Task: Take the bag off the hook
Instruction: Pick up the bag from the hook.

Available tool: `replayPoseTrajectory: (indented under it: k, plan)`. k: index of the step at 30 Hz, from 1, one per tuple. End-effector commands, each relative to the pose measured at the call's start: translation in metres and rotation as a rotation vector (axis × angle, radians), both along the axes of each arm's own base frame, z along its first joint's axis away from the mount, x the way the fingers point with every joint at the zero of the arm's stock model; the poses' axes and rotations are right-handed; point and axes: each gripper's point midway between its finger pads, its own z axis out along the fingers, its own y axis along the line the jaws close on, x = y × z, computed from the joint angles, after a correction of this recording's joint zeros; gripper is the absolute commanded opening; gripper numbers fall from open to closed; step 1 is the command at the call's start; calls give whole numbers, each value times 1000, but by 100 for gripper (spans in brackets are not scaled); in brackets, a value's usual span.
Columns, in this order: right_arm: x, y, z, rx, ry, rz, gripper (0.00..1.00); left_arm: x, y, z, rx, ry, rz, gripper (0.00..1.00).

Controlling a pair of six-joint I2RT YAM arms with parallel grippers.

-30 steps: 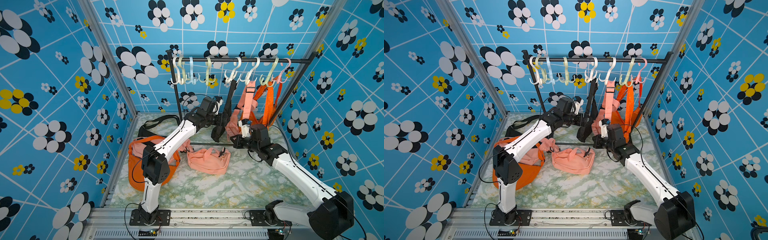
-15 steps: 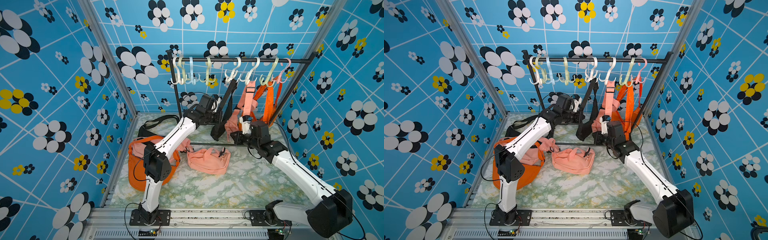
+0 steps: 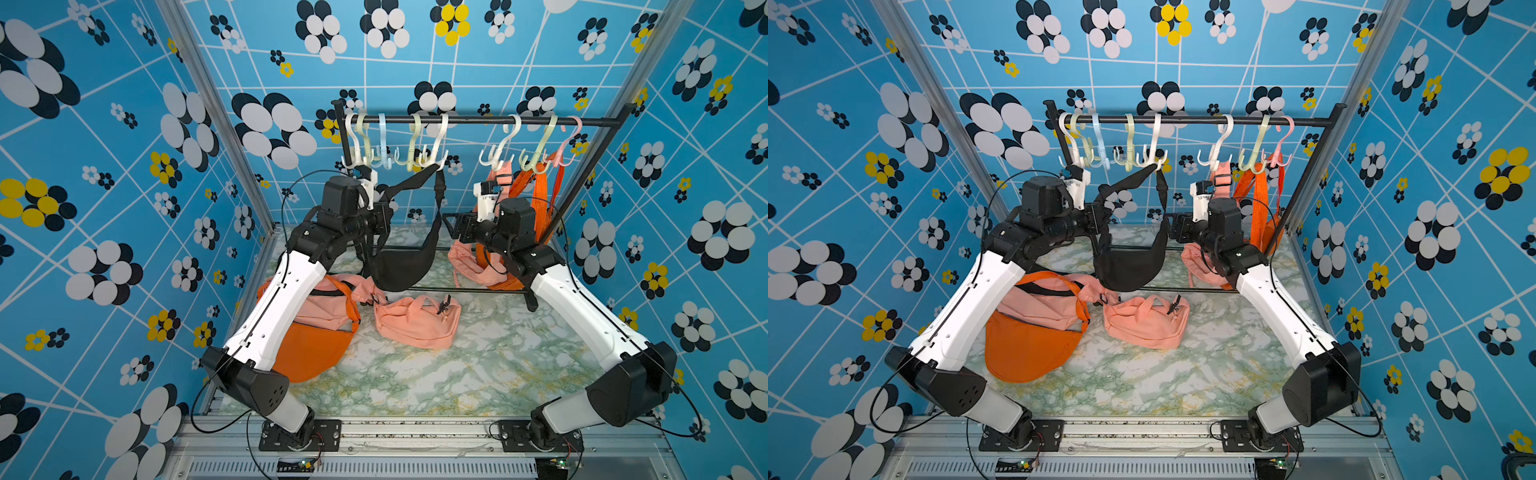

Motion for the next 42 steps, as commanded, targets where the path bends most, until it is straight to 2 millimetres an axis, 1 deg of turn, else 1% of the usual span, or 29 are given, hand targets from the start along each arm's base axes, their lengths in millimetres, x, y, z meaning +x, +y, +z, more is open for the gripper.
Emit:
replayPoseTrajectory:
  k: [1, 4, 5, 6, 8, 11, 13, 16, 17, 21, 25, 28, 31, 33, 34, 35, 37, 38, 39, 42]
  plan:
    - [14, 7, 31, 65, -109, 16, 76, -2, 1, 13, -49, -26, -15, 0]
    - [25, 24, 37, 93, -121, 79, 76, -6, 2, 21, -51, -33, -24, 0]
    - [28, 30, 46, 108, -134, 104, 75, -7, 2, 24, -58, -36, -29, 0]
    - [32, 35, 47, 119, -135, 123, 75, -9, 2, 26, -67, -38, -36, 0]
    - [40, 41, 45, 127, -133, 132, 75, -12, 1, 31, -81, -48, -44, 0]
    - [54, 44, 42, 135, -134, 120, 75, -16, 2, 37, -86, -63, -47, 1]
    - [60, 48, 38, 139, -128, 122, 69, -17, 4, 38, -83, -66, -39, 1]
    - [66, 52, 36, 154, -116, 133, 57, -17, 9, 39, -81, -66, -29, 1]
    - [67, 54, 35, 160, -114, 137, 56, -16, 10, 39, -80, -66, -26, 1]
    - [69, 53, 31, 156, -107, 126, 57, -16, 15, 40, -81, -65, -16, 1]
    - [69, 45, 27, 125, -111, 83, 71, -17, 19, 46, -96, -75, -10, 1]
    - [69, 42, 23, 107, -115, 70, 72, -21, 23, 53, -104, -90, -8, 1]
    - [68, 50, 20, 125, -97, 109, 62, -25, 27, 57, -113, -101, -6, 2]
    - [67, 56, 19, 141, -88, 134, 44, -28, 28, 60, -122, -104, -8, 3]
    - [66, 59, 19, 144, -85, 141, 29, -29, 28, 61, -129, -108, -12, 4]
    - [65, 61, 20, 146, -86, 143, 17, -30, 28, 63, -137, -110, -18, 4]
    - [64, 62, 23, 145, -88, 144, 4, -30, 28, 61, -145, -104, -25, 4]
    - [62, 62, 26, 147, -89, 144, 0, -29, 27, 60, -147, -100, -30, 4]
    - [61, 62, 28, 147, -95, 142, 0, -28, 26, 59, -148, -95, -35, 4]
    - [54, 54, 45, 142, -129, 123, 0, -24, 18, 56, -162, -67, -64, 4]
